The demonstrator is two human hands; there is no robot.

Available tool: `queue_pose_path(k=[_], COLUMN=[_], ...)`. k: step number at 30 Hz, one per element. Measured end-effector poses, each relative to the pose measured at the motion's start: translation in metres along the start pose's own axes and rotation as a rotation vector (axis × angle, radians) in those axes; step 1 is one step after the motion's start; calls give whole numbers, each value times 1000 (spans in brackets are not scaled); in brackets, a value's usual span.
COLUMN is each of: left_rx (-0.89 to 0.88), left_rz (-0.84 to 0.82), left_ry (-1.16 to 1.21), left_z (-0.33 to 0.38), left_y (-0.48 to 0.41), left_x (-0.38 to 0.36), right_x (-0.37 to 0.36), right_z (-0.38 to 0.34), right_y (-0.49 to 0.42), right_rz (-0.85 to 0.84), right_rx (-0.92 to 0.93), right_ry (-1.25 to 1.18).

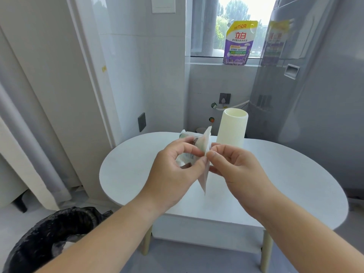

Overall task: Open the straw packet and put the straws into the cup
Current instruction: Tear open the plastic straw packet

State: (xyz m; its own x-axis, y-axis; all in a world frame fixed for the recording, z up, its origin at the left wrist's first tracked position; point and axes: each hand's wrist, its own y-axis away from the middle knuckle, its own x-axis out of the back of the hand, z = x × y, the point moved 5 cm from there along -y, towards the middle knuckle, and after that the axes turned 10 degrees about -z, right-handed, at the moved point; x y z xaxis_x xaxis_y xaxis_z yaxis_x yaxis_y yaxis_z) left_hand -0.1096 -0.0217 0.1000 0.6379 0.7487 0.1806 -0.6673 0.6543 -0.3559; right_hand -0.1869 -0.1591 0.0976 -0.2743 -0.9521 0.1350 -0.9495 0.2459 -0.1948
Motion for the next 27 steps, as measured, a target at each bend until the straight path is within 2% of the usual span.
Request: queue_pose_path(k=[5,11,16,20,27], left_rx=[16,65,96,110,133], left_rz=[54,73,79,112,144], left_ry=[-38,-20,-46,-27,31], left_z=[-1,-3,-5,-7,-11], left_y=[2,2,3,1,0], left_x=[-3,-4,-5,-5,-6], right_x=[0,3,1,0,-2], right_z=[1,4,2,0,0], right_y=[0,1,-1,-3,-4], right_rz=[18,43,27,76,101], right_rx=[4,17,34,68,95], right_ry=[8,-89,-18,63,84])
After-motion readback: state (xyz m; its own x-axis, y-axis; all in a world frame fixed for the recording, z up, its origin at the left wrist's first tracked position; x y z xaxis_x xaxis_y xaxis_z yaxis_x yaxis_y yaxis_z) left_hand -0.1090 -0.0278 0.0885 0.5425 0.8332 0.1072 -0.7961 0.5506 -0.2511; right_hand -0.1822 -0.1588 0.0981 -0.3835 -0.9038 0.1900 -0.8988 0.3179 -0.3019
